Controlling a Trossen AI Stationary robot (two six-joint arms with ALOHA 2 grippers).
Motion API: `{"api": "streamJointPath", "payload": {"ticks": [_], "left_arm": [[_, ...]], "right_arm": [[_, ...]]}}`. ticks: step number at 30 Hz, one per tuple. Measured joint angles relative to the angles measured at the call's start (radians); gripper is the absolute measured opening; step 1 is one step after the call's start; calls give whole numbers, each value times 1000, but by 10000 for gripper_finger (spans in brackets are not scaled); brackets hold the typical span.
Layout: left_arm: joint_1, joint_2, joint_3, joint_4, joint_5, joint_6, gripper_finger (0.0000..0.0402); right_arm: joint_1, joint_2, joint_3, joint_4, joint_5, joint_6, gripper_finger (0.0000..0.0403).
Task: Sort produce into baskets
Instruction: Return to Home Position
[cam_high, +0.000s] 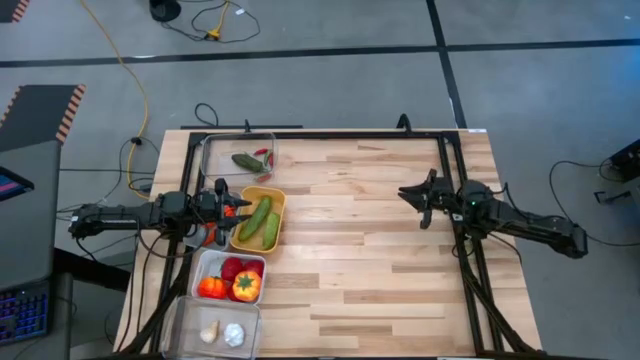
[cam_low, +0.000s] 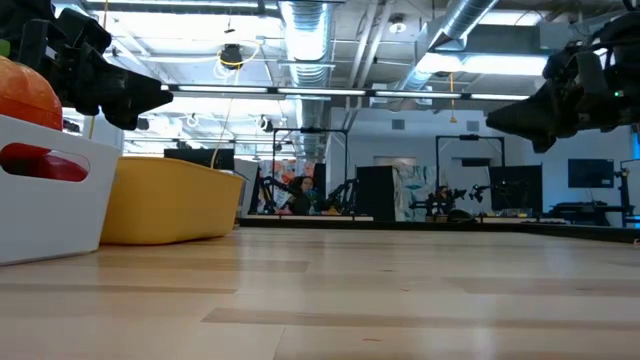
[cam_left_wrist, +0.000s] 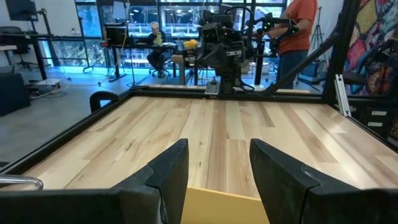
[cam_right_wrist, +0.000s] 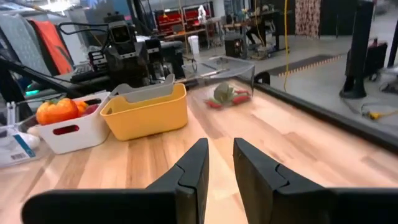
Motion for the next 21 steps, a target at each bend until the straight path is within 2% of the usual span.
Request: {"api": "streamJointPath", "payload": {"ticks": [6,11,14,19,21], "left_arm": [[0,0,0,5,-23,0,157],[0,0,0,6,-24,0,157],[0,0,0,6,-24,-1,157],[0,0,0,6,-24,-2,157],[0,0,0,6,-24,1,157]], "right_arm": [[0,26,0,-2,0,44,102],[0,28,0,-2,0,-38,98],[0,28,0,4,0,-41,78],[0,28,0,4,0,-74,23],[0,28,0,6,0,-90,17]]}}
